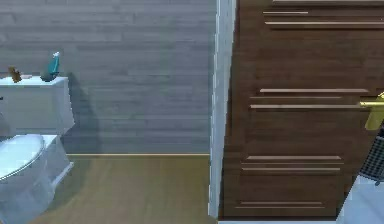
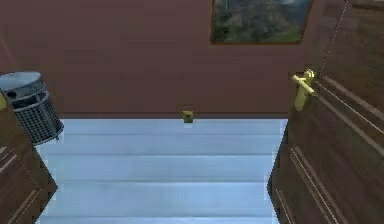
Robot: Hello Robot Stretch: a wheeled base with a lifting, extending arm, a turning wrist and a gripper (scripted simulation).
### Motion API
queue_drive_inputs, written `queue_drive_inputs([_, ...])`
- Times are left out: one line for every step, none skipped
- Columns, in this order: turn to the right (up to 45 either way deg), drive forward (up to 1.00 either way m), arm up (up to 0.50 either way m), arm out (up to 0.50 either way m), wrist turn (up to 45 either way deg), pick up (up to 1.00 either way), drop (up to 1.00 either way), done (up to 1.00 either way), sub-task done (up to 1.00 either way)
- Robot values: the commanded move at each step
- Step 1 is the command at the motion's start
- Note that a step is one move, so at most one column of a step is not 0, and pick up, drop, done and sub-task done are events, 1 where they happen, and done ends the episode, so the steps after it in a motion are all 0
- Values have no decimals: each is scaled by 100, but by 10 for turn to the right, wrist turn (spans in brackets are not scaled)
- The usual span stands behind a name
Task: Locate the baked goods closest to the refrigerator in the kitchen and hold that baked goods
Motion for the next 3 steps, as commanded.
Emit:
queue_drive_inputs([-450,0,0,0,0,0,0,0,0])
queue_drive_inputs([-450,0,0,0,0,0,0,0,0])
queue_drive_inputs([-150,0,0,0,0,0,0,0,0])
